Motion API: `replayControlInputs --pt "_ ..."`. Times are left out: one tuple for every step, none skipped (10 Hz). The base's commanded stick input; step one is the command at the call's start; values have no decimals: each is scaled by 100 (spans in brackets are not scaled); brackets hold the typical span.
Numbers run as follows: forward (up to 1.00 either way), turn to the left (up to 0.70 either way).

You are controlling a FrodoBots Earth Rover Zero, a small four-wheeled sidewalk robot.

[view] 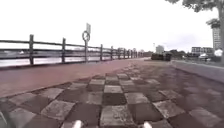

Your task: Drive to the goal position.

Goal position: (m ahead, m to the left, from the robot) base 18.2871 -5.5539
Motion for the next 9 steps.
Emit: replayControlInputs --pt "85 -33" --pt "85 -22" --pt "85 1" --pt "85 1" --pt "85 1" --pt "85 1" --pt "85 1" --pt "85 1" --pt "85 1"
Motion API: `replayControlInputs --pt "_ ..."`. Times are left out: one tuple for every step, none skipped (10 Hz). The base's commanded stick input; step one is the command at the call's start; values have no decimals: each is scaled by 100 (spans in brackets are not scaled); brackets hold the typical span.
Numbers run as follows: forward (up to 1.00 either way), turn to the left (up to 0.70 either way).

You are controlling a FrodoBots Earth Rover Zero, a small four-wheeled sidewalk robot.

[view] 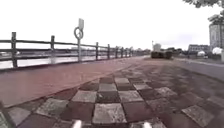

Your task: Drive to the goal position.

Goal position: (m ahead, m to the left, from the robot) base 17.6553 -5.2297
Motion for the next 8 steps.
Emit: replayControlInputs --pt "85 1" --pt "85 1" --pt "85 1" --pt "85 1" --pt "85 1" --pt "85 1" --pt "85 1" --pt "85 1"
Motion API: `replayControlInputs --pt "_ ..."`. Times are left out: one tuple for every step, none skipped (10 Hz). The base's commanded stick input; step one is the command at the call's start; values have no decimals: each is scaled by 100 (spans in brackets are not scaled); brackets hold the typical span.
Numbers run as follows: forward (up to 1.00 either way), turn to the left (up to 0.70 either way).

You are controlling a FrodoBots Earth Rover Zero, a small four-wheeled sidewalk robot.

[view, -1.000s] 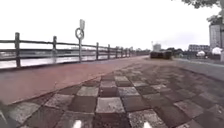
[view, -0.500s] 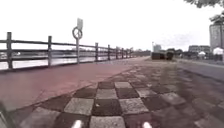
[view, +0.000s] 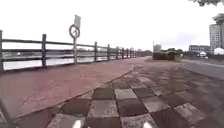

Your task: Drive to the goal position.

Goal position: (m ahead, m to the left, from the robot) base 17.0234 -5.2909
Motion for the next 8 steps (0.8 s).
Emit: replayControlInputs --pt "85 1" --pt "85 1" --pt "85 1" --pt "85 1" --pt "85 -27" --pt "85 -33" --pt "85 -33" --pt "85 -19"
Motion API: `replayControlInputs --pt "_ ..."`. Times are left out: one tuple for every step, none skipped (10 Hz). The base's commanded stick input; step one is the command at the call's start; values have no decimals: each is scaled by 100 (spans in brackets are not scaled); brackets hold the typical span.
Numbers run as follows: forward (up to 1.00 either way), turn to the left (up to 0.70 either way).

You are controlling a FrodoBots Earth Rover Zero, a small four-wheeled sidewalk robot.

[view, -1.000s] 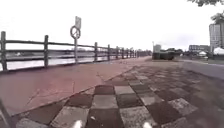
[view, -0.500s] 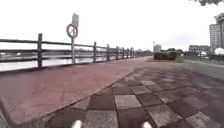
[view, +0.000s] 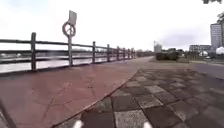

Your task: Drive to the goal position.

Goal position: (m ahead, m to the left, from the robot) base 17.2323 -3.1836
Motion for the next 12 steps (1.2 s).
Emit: replayControlInputs --pt "85 1" --pt "85 1" --pt "85 1" --pt "85 1" --pt "85 1" --pt "85 1" --pt "85 1" --pt "85 1" --pt "85 -33" --pt "85 -30" --pt "85 1" --pt "85 1"
